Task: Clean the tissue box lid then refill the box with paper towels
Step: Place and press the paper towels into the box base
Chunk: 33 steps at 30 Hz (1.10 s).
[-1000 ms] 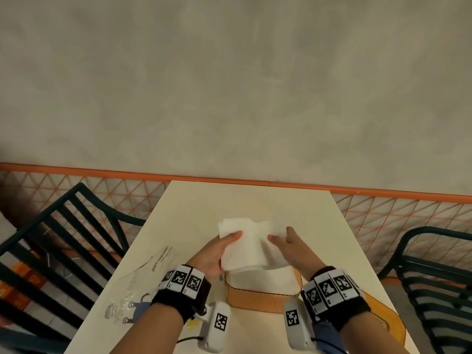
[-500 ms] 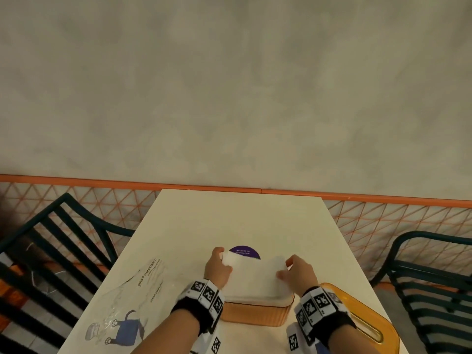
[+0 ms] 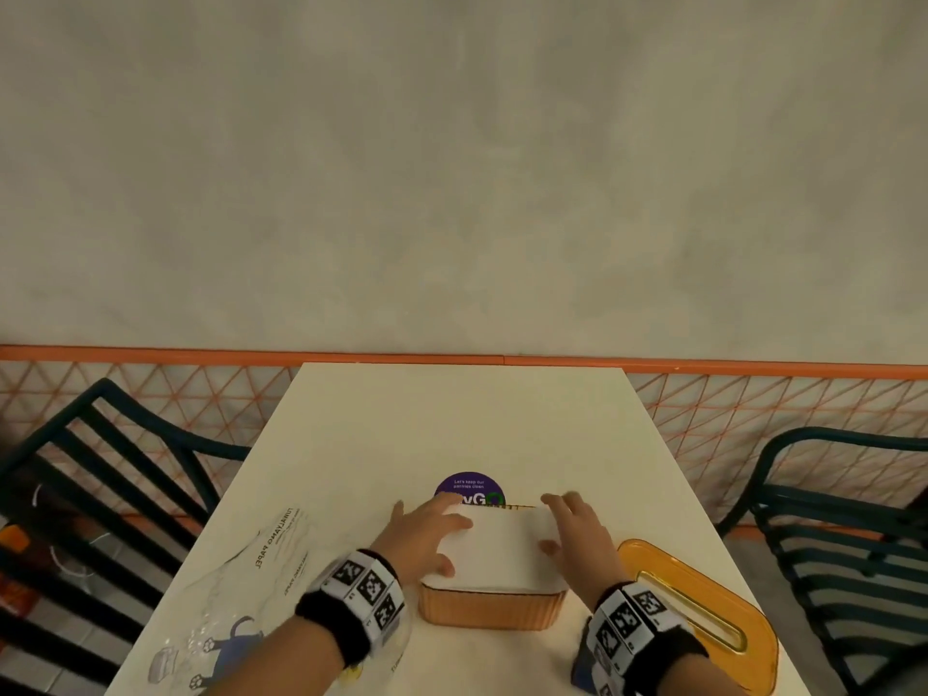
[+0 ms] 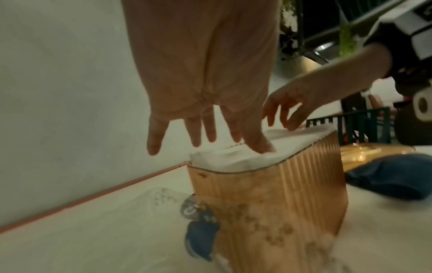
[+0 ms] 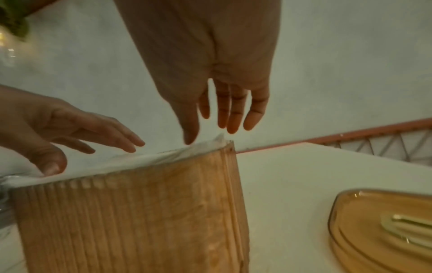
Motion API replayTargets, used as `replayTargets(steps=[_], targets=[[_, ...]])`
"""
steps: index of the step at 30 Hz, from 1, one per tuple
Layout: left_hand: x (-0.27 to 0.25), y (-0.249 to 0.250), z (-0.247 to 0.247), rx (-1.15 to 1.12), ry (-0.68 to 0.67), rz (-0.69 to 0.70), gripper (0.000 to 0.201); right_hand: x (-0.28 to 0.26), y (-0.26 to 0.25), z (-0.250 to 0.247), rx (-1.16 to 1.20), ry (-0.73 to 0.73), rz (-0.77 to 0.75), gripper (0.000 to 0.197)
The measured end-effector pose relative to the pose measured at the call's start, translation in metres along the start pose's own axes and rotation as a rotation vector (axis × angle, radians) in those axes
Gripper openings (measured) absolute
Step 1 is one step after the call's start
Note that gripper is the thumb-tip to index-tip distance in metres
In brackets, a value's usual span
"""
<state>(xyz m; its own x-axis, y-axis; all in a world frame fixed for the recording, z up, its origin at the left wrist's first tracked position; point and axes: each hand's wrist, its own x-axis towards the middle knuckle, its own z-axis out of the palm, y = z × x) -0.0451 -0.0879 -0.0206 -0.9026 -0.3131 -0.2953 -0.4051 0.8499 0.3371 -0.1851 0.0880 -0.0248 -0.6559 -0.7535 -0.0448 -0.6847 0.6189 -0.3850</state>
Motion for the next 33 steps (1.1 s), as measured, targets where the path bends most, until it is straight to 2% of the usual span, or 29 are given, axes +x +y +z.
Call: replayTargets(steps=[2,4,7,12,20,25,28,33], targets=[[-0.002,-0.005,-0.007,0.04,-0.081,0.003,0.066,-0.001,-0.001,-0.004,-0.1,-0.066,-0.162,0.059],[-0.001,-0.007,-0.011,0.074,-0.126,0.007,0.069,0.0,-0.003,-0.008,-0.162,-0.211,-0.249,0.061],[0.002,-0.001,-0.015,0.152,-0.186,0.031,0.074,0.003,-0.004,-0.01,-0.235,-0.398,-0.243,0.065],[0.004,0.008,-0.01,0.264,-0.239,0.047,0.071,0.01,-0.005,-0.01,-0.336,-0.5,-0.253,0.063],[0.009,0.015,0.004,0.456,-0.337,0.041,0.062,0.016,0.005,0.012,-0.287,-0.553,-0.194,0.062],[0.015,0.03,0.004,0.629,-0.275,0.096,0.056,0.015,0.006,0.013,-0.275,-0.528,-0.196,0.065],[0.016,0.038,0.006,0.593,-0.23,0.128,0.052,0.012,0.0,0.006,-0.266,-0.52,-0.194,0.057],[0.012,0.036,0.01,0.448,-0.176,0.14,0.045,0.002,-0.008,-0.005,-0.158,-0.359,-0.232,0.056]])
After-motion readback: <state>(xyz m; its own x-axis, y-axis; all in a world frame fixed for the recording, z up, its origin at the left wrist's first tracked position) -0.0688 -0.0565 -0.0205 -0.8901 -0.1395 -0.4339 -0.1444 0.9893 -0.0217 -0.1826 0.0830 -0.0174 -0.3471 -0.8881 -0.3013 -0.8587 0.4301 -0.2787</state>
